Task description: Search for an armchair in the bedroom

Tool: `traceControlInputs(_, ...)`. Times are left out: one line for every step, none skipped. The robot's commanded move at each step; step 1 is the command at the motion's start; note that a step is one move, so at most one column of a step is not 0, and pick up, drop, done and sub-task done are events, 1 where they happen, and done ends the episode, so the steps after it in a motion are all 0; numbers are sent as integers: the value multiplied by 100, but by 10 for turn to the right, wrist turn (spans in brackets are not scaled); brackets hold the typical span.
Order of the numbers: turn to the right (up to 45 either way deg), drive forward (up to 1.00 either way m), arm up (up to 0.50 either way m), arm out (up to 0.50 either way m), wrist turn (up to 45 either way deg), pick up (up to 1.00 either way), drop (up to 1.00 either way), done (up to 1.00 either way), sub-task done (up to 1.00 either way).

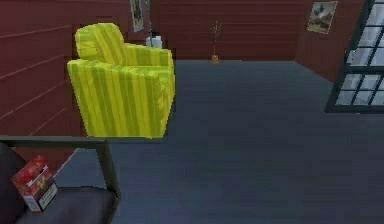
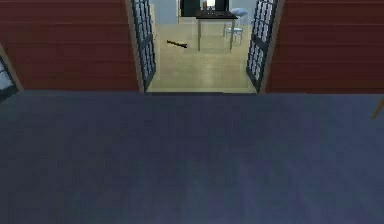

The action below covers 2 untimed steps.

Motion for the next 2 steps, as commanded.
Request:
traceControlInputs(210,0,0,0,0,0,0,0,0)
traceControlInputs(0,35,0,0,0,0,0,0,0)
